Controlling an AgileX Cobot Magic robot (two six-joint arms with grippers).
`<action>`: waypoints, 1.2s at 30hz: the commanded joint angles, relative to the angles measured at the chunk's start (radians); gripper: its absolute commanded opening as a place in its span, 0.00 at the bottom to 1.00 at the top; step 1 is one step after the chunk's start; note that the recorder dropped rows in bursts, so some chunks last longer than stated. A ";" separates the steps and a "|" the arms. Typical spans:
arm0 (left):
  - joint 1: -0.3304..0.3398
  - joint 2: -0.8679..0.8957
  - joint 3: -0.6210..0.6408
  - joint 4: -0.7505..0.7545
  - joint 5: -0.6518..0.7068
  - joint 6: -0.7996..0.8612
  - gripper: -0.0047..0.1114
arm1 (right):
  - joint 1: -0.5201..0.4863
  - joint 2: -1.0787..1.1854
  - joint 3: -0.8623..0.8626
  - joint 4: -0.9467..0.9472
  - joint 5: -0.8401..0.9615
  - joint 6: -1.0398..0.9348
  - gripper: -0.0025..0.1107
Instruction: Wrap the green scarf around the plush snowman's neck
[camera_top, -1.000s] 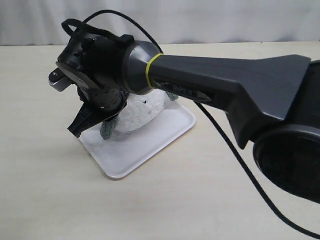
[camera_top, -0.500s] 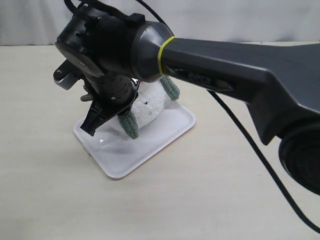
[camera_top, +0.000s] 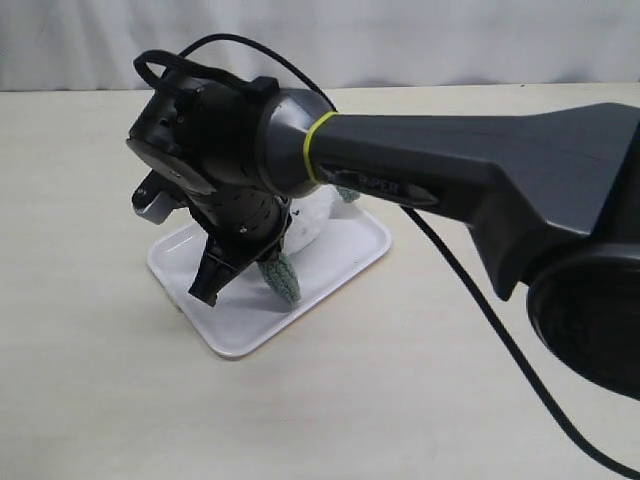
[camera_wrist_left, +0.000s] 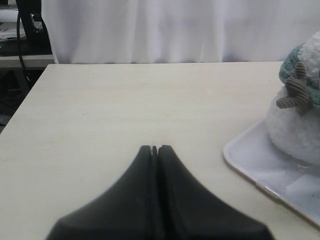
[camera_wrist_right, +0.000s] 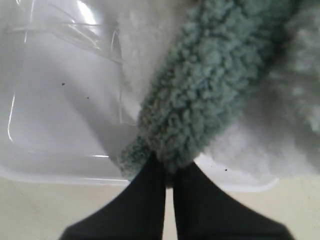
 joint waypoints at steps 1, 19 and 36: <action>0.002 -0.003 0.002 -0.002 -0.012 -0.006 0.04 | -0.003 -0.002 0.006 -0.014 0.004 -0.026 0.06; 0.002 -0.003 0.002 -0.002 -0.012 -0.006 0.04 | -0.002 -0.061 0.112 -0.077 0.004 -0.038 0.06; 0.002 -0.003 0.002 -0.002 -0.012 -0.006 0.04 | -0.002 -0.061 0.152 -0.264 0.004 -0.038 0.12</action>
